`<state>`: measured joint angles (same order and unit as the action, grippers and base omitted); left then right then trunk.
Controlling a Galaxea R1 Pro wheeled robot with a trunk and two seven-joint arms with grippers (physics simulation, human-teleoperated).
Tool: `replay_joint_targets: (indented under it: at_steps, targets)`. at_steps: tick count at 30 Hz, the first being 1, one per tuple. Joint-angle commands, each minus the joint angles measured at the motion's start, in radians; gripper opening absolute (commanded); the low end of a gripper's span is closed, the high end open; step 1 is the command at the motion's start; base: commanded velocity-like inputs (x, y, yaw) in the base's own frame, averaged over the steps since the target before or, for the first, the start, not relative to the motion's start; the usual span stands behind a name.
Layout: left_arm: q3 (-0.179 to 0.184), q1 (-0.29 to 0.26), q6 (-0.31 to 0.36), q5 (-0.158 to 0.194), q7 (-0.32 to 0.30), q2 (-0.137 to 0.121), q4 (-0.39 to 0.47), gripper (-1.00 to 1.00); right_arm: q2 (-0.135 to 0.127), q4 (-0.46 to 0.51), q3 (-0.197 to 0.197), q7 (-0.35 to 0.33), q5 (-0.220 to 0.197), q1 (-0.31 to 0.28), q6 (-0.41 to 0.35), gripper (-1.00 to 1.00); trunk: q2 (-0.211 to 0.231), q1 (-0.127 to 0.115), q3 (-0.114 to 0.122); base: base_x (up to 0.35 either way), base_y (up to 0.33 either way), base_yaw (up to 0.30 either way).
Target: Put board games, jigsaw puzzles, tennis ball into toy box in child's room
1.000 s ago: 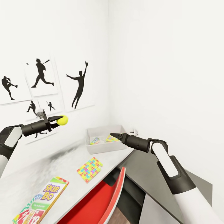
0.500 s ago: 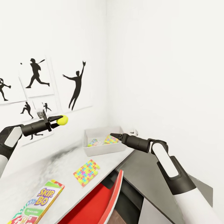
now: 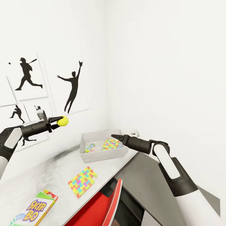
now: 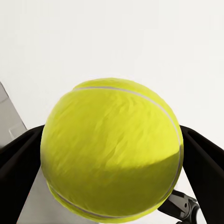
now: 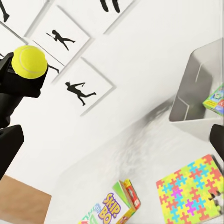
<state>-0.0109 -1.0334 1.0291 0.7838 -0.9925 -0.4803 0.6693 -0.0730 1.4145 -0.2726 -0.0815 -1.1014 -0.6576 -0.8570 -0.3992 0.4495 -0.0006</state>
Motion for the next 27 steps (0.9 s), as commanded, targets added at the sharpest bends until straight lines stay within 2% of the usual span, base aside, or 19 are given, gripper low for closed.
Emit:
replay_joint_targets:
  at_steps: [1,12,19,27]
  targets:
    - [-0.001,0.000,0.003,-0.003,-0.005,0.000,0.000,-1.00,-0.001,0.000,0.000,-0.008,0.008,0.000,-0.002,1.00,-0.001,0.001,0.000,0.082,-0.087,0.000]
    - [0.000,0.000,0.003,-0.003,-0.005,0.000,0.000,-1.00,0.001,-0.001,0.000,-0.008,0.009,0.000,-0.002,1.00,-0.001,0.001,0.000,0.016,-0.017,0.004]
    - [-0.001,0.000,0.003,-0.003,-0.005,0.000,0.000,-1.00,0.000,0.000,-0.001,-0.009,0.009,0.000,-0.002,1.00,-0.001,0.001,0.000,0.001,-0.001,0.177]
    - [-0.001,0.000,0.003,-0.003,-0.005,0.000,0.000,-1.00,-0.001,0.000,0.000,-0.009,0.008,0.000,-0.002,1.00,-0.001,0.001,0.000,0.000,0.000,0.036]
